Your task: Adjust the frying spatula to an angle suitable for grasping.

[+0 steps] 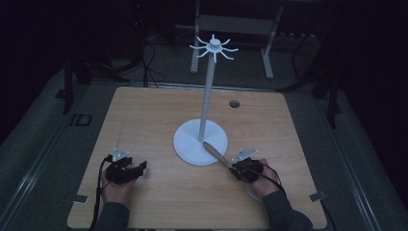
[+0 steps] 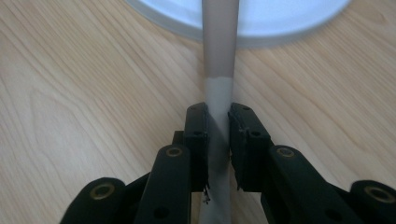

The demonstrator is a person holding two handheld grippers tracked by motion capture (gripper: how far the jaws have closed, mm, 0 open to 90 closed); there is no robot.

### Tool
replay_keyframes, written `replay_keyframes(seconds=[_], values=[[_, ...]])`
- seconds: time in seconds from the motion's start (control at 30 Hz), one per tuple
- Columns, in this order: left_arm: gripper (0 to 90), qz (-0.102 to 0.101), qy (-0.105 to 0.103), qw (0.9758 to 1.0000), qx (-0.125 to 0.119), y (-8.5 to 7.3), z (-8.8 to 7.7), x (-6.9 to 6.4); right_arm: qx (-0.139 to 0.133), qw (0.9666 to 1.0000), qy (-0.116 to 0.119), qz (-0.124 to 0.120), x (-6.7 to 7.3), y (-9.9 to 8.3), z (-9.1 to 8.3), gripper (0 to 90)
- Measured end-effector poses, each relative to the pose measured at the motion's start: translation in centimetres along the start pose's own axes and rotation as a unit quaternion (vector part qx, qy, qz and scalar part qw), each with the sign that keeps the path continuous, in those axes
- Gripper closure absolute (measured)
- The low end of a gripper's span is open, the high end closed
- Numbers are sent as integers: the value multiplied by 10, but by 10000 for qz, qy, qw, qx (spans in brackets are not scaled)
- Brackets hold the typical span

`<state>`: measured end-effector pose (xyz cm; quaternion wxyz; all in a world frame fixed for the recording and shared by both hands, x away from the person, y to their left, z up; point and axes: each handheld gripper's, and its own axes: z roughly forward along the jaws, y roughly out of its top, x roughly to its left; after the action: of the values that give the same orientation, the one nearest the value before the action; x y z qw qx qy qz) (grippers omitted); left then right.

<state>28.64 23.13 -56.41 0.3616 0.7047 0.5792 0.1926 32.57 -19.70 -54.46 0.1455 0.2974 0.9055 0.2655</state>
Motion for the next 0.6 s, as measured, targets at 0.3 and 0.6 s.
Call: replay_keyframes(seconds=[0.3, 0.6], values=[[357, 11, 4, 10000, -14, 0, -1, -1, 116, 9998, 129, 30, -7, 16, 5, 654], [357, -7, -11, 10000, -6, 0, 0, 1, 459, 9983, 327, 120, -13, 34, 20, 708]])
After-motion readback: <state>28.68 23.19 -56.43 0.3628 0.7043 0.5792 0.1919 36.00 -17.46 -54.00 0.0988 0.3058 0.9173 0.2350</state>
